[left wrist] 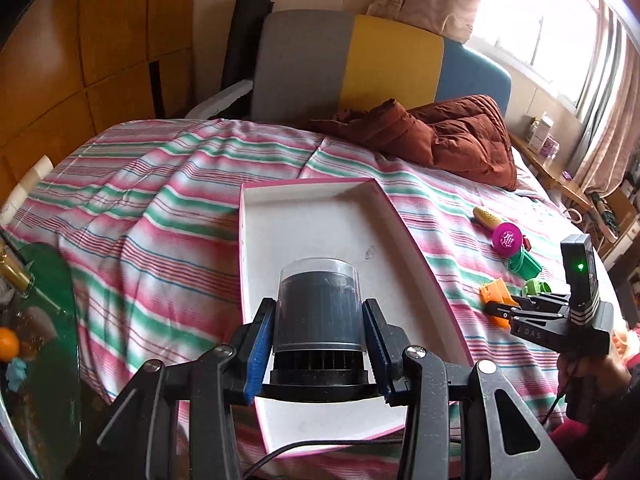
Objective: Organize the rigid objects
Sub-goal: 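Carry the black canister into the white tray and open the left tool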
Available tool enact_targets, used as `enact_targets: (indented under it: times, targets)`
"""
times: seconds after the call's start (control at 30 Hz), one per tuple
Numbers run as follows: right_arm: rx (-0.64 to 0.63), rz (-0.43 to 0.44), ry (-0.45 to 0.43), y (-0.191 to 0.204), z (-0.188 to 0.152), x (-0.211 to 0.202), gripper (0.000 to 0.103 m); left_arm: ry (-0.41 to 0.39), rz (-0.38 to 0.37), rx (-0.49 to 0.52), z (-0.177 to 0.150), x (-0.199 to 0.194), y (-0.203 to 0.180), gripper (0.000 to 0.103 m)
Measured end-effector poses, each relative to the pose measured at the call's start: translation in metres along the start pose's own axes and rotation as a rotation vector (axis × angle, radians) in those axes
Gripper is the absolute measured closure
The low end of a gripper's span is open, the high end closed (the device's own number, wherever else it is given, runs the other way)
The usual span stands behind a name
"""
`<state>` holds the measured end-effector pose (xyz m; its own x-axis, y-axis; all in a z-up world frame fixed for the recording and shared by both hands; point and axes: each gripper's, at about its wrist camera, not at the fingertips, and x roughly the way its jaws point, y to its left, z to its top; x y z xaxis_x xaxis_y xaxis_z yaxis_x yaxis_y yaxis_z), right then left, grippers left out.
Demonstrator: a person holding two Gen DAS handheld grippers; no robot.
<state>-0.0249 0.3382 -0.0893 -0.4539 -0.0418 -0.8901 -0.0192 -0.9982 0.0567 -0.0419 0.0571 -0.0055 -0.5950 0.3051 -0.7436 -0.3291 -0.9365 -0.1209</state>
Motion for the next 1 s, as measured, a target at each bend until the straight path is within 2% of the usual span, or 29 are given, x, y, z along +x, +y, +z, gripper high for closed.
enact_targets:
  times: [0.23, 0.53, 0.7, 0.8, 1.0]
  targets:
    - [-0.014, -0.009, 0.001, 0.011, 0.006, 0.008, 0.077, -0.014, 0.037, 0.011, -0.01, -0.013, -0.003, 0.059]
    - [-0.031, -0.027, -0.013, 0.016, 0.004, 0.008, 0.077, -0.004, 0.087, -0.046, -0.023, -0.022, 0.028, 0.059]
    - [-0.034, -0.032, -0.022, 0.018, 0.005, 0.009, 0.077, 0.003, 0.03, -0.088, -0.015, -0.012, 0.032, 0.059]
    - [-0.028, -0.029, -0.026, 0.019, 0.007, 0.011, 0.077, -0.012, 0.008, -0.083, -0.004, -0.002, 0.028, 0.059]
    - [-0.036, -0.035, -0.032, 0.015, 0.005, 0.009, 0.077, 0.014, -0.053, -0.128, 0.02, 0.026, 0.031, 0.059]
